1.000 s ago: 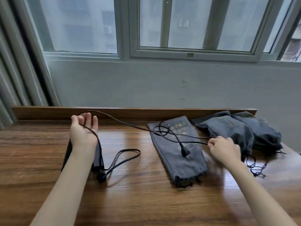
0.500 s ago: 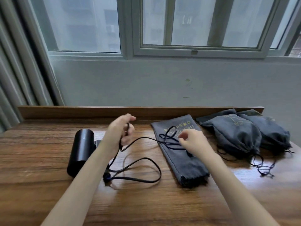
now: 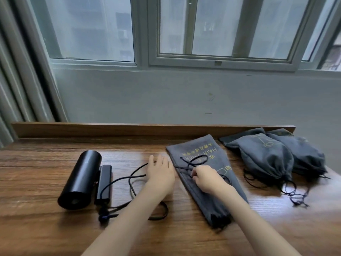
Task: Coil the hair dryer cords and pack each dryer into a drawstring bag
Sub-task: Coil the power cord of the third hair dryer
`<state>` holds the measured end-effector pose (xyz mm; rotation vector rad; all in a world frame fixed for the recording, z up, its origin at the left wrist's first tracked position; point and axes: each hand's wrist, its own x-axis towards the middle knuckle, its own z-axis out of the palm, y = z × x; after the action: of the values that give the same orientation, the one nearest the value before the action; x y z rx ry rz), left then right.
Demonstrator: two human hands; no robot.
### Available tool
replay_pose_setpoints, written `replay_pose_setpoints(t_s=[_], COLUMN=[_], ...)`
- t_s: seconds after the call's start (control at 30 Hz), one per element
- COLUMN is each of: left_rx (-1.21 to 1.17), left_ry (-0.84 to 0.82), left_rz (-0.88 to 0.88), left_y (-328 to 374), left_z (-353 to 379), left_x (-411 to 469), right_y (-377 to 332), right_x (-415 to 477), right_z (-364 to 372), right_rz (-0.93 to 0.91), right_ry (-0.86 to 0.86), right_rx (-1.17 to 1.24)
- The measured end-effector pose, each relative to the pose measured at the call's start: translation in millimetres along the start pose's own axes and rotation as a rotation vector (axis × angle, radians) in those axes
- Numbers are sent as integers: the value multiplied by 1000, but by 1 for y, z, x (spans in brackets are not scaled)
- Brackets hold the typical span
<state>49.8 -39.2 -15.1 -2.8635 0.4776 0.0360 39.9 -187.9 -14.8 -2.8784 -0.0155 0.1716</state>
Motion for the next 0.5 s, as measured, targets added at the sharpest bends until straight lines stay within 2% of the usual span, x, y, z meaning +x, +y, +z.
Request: replay_pose_setpoints(t_s=[0.1,0.2,0.37,0.43,0.5], left_rx=[12,-123,-873,-1122,-1369], left_ry=[47,317,717,834,899], left_rz=[29,83,88,-8,-139], left_y=[5,7,-18,-39,-59], left_z=[11,10,-11,-21,-28], left_x=[11,12,0,-5,-9], right_y=[7,12,24,31,33], right_x=[-10,-16,-18,-21,-24], right_z=[0,-2,-16,-25,-31], right_rz=[-17,-11,-29,-27,-60], right_ry=[-6,66,193,214,237], right_rx=[123,156,47,19,-112])
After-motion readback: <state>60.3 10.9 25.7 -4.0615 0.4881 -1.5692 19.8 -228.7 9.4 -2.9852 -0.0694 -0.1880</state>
